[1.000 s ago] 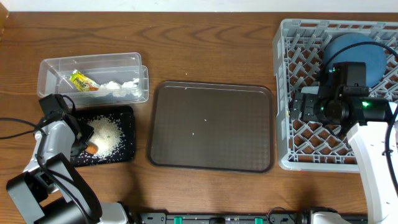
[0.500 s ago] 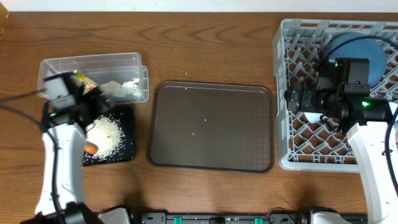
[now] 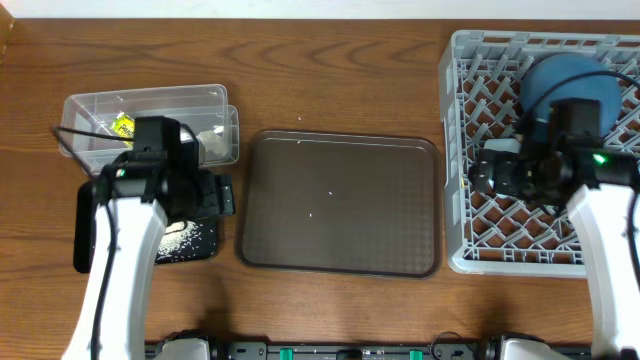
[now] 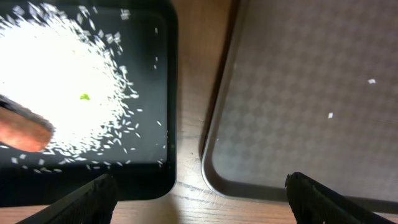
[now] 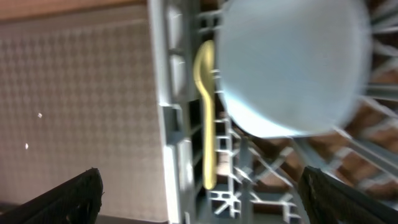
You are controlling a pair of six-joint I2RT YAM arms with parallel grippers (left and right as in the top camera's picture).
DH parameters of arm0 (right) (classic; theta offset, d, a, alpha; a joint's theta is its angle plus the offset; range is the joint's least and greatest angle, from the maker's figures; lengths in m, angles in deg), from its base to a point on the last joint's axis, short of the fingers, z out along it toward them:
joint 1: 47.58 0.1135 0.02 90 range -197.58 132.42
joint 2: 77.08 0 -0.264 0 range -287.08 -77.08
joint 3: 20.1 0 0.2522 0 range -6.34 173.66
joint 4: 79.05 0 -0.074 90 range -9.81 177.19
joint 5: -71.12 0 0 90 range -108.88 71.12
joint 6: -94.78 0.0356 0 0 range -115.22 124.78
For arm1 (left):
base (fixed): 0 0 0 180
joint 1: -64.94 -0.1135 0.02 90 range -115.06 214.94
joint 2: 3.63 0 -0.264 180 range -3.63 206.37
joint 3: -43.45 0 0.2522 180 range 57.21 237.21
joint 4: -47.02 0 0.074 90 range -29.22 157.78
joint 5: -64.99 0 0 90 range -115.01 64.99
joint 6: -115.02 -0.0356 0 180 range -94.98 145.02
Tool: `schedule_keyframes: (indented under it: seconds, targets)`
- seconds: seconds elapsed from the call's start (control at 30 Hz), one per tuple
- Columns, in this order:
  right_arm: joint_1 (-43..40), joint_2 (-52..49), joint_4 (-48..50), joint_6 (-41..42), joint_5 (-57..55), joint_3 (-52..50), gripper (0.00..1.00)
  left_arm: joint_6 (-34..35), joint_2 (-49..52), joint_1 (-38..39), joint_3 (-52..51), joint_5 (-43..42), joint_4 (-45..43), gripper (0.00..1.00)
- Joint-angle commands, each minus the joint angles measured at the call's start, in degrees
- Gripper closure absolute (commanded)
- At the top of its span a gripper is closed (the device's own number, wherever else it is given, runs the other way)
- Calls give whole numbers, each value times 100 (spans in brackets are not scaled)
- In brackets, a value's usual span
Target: Sort waste into correct bins and load items into the dishwasher rack
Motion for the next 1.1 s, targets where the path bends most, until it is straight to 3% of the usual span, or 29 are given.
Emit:
schedule_keyframes:
  seconds: [0.0,0.3,0.33,0.47,0.67,1.07]
  targets:
    - [-96,651,-81,-79,-400,142,1,-286,-752,-9,33,-55,-37,11]
    - [-63,2677,675,-280,-577,-826,1,-282,-3628,-11,-1279,-48,-828,11]
    - [-66,2955,752,-264,-612,-1034,1,-284,-3954,-11,-1436,-48,-868,5]
    - [-70,3810,800,-264,-627,-1753,1,-289,-4787,-9,-1790,-52,-962,4]
    - [-70,4256,697,-267,-601,-2326,1,-289,-5099,-9,-1818,-52,-992,4]
    - [-70,4245,448,-227,-549,-2448,1,-289,-5080,-9,-1818,-55,-992,3]
